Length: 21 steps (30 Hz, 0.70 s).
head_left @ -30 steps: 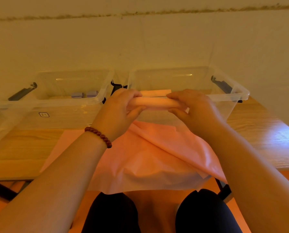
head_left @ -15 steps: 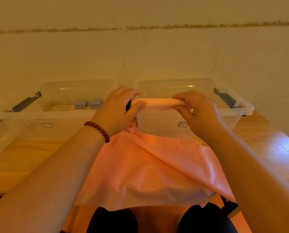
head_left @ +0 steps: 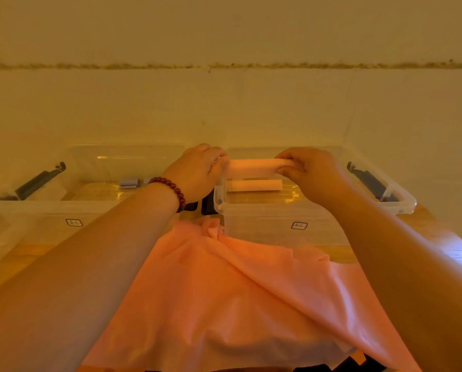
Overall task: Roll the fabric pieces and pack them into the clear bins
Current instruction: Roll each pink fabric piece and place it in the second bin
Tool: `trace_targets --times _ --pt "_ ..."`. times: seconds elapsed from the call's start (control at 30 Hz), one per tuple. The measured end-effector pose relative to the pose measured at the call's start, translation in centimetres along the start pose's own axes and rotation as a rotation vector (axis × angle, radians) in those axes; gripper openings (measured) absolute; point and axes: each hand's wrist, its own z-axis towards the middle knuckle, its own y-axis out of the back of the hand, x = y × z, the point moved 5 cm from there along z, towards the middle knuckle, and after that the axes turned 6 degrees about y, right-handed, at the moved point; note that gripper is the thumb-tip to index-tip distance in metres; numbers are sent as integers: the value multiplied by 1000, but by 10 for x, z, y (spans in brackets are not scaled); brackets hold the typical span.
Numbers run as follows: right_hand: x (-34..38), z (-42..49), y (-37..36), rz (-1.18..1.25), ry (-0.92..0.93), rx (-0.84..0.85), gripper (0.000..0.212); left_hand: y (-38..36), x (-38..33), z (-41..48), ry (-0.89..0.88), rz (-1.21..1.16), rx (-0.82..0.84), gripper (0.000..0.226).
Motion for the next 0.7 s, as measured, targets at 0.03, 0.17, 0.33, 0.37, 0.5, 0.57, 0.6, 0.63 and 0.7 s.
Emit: trace_targets --times 0.03,0.17,0.33,0.37,0.5,0.57,0.6,0.63,0.7 --pt "-1 5 -1 10 -7 16 25 -1 1 4 11 -8 13 37" --pt "-10 23 -6 50 -64 69 26 -5 7 16 54 -4 66 38" --pt "-24 45 -18 42 -97 130 24 -14 17 30 100 7 123 40" --pt "-26 48 -20 44 -103 141 23 -16 19 33 108 5 134 41" --pt "-37 57 -27 37 -130 188 24 -24 22 42 128 -8 178 45" --pt "-41 61 -32 13 -131 230 25 -25 22 46 130 -17 189 46" --pt "-43 63 -35 -2 -130 258 26 -25 22 48 127 -12 196 46" --pt "-45 65 -38 -19 -130 288 26 -26 22 49 122 -2 205 47" --pt "-49 70 -44 -37 -145 344 28 -29 23 52 118 21 228 47"
